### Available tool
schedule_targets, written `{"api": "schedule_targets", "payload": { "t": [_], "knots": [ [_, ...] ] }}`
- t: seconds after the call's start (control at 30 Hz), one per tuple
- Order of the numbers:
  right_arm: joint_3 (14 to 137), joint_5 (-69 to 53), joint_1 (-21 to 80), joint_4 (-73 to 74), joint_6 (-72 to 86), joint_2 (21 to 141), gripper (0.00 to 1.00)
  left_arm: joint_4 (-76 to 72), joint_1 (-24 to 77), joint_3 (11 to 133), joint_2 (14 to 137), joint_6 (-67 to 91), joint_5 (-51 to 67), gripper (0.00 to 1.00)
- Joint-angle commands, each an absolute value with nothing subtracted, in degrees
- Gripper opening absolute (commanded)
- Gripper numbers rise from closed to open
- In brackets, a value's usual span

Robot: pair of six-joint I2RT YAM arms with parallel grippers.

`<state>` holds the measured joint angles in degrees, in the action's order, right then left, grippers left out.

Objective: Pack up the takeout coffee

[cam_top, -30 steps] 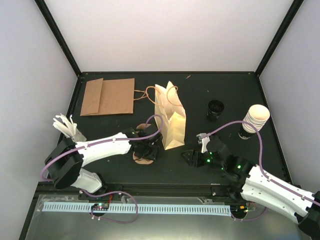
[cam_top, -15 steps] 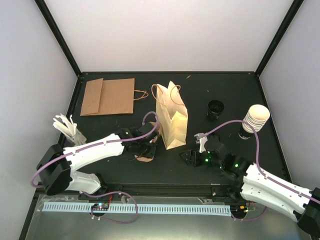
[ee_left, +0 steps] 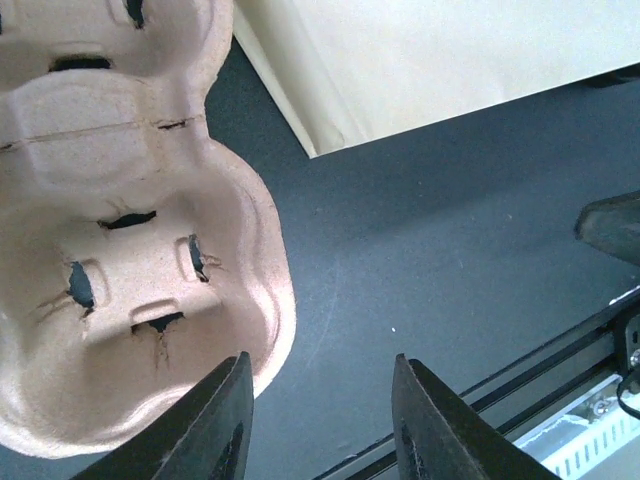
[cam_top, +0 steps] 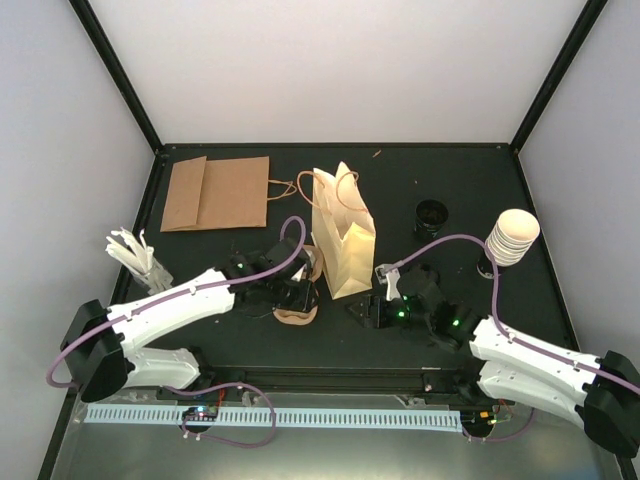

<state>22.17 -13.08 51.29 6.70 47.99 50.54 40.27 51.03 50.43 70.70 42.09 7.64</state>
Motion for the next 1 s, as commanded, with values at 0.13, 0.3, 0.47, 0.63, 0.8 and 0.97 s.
{"api": "schedule_targets", "payload": {
  "t": [0.13,0.3,0.47,0.63,0.8,0.97],
  "knots": [
    [23.02,-12.15,51.23,4.35,49.4,49.39,0.7,38.04,52.47,48.5,71.94,33.57,4.72,0.46],
    [23.03,-10.8,51.21,6.27,48.24,48.29,0.71,35.69,52.62,45.95,69.66,30.28,5.14,0.51],
    [23.29,-10.19,51.13,7.15,47.9,48.41,0.7,34.31,53.55,44.03,68.77,27.65,4.65,0.54],
    [23.53,-10.11,51.17,7.37,47.66,48.85,0.7,33.39,54.13,43.8,69.78,24.22,5.44,0.63],
    [23.95,-9.87,51.17,8.11,47.25,49.04,0.71,33.84,54.4,44.9,72.1,22.91,4.06,0.55],
    [24.16,-9.56,51.17,8.85,47.14,48.8,0.71,34.96,54.62,46.11,76.02,21.87,3.87,0.48]
  ]
}}
